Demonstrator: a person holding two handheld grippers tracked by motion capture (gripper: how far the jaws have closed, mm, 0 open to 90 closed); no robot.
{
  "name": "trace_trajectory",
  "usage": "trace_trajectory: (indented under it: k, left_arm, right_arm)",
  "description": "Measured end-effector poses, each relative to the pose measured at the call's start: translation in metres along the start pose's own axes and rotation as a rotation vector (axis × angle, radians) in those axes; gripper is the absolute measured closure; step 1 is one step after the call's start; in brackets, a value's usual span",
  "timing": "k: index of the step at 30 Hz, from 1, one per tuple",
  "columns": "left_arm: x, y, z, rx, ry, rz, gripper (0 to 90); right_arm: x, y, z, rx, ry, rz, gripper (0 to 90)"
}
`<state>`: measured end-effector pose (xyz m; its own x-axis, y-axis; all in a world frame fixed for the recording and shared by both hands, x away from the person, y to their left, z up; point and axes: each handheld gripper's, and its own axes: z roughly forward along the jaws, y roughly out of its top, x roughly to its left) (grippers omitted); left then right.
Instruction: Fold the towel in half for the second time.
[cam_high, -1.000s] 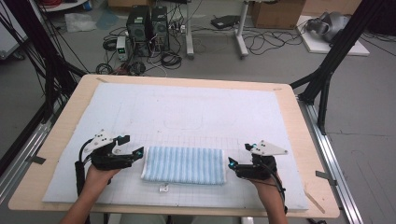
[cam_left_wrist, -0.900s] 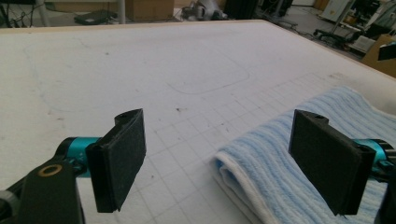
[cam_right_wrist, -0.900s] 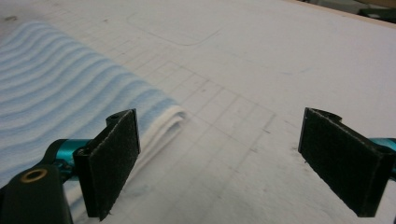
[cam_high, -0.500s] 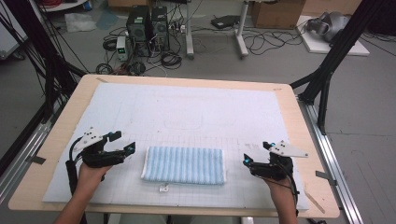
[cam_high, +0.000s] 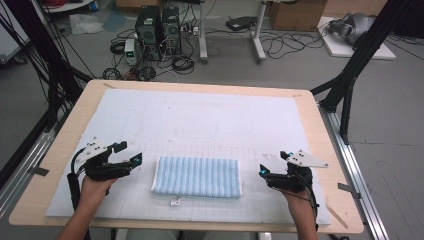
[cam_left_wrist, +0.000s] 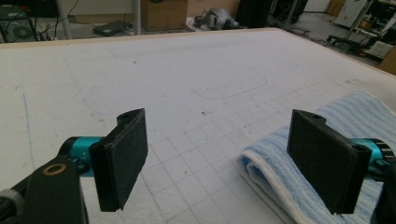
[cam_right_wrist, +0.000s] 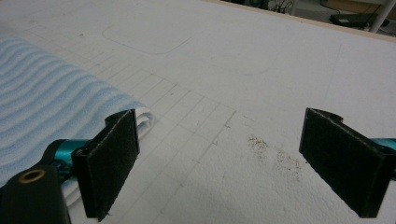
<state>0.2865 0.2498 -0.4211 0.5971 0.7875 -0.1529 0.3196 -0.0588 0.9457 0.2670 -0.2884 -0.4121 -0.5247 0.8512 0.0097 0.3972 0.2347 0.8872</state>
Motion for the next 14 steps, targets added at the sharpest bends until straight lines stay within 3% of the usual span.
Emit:
trace_trajectory:
  k: [14]
  left_arm:
    - [0.0005,0.0007,0.0,0.001,0.003,0.004,21.1]
  right_arm:
    - [-0.0009,-0.0003,-0.0005,-0.004,0.0,0.004,11.2]
